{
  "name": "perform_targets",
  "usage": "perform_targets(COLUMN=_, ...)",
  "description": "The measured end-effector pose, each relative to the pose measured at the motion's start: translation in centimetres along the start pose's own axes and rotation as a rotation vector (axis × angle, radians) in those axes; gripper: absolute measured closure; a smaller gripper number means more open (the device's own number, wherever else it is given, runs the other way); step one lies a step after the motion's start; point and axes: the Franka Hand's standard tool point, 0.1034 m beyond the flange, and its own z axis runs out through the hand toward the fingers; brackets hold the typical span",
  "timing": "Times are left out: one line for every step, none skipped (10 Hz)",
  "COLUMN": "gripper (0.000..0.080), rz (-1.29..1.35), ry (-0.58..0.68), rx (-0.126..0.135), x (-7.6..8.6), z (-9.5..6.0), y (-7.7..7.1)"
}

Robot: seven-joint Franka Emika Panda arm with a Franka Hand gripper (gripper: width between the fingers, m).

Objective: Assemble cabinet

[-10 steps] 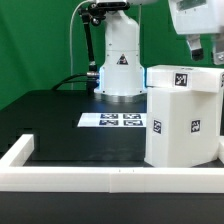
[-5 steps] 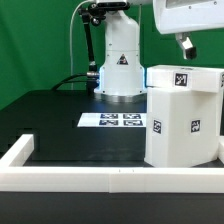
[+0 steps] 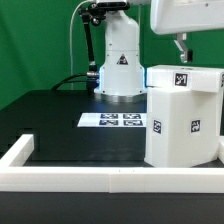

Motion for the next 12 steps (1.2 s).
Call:
perform_targets(gripper=0.0002, rz=-0.193, ry=-0.021, rx=0.004, x=0.0, z=-0.1, y=0.5)
perform_targets(gripper=0.0002, rz=-0.282, ry=-0.018, rx=0.004, x=0.0, z=0.0, y=0.5)
perform_targets(gripper=0.0002, rz=-0.391, ry=-0.018, rx=0.005, x=0.0, z=0.0, y=0.6)
perform_targets(gripper=0.0002, rz=-0.498, ry=-0.018, rx=0.006, x=0.0, z=0.0, y=0.7)
perform_targets(gripper=0.0002, rz=-0.600, ry=-0.025, rx=0.009, x=-0.3, z=0.3, y=0.8)
perform_targets(gripper=0.0002, rz=-0.695, ry=-0.027, rx=0.011, x=-0.4, z=0.4, y=0.8)
perform_targets(gripper=0.0002, rz=-0.801, ry=-0.024, rx=0.010, x=-0.6, z=0.6, y=0.9)
perform_targets(gripper=0.0002, rz=-0.819, ry=-0.020, rx=0.006, x=-0.8, z=1.0, y=1.1)
perform_targets(gripper=0.0002, rz=-0.814, ry=-0.018, rx=0.003, x=-1.1, z=1.5, y=1.3)
perform_targets(gripper=0.0002, rz=-0.810, ry=-0.009, rx=-0.004, x=-1.4, z=2.0, y=1.6)
perform_targets(gripper=0.0002, rz=-0.803, ry=-0.012, rx=-0.004, x=-1.8, z=2.5, y=2.0)
perform_targets(gripper=0.0002, rz=-0.799, ry=-0.010, rx=-0.007, x=-2.1, z=2.8, y=2.2)
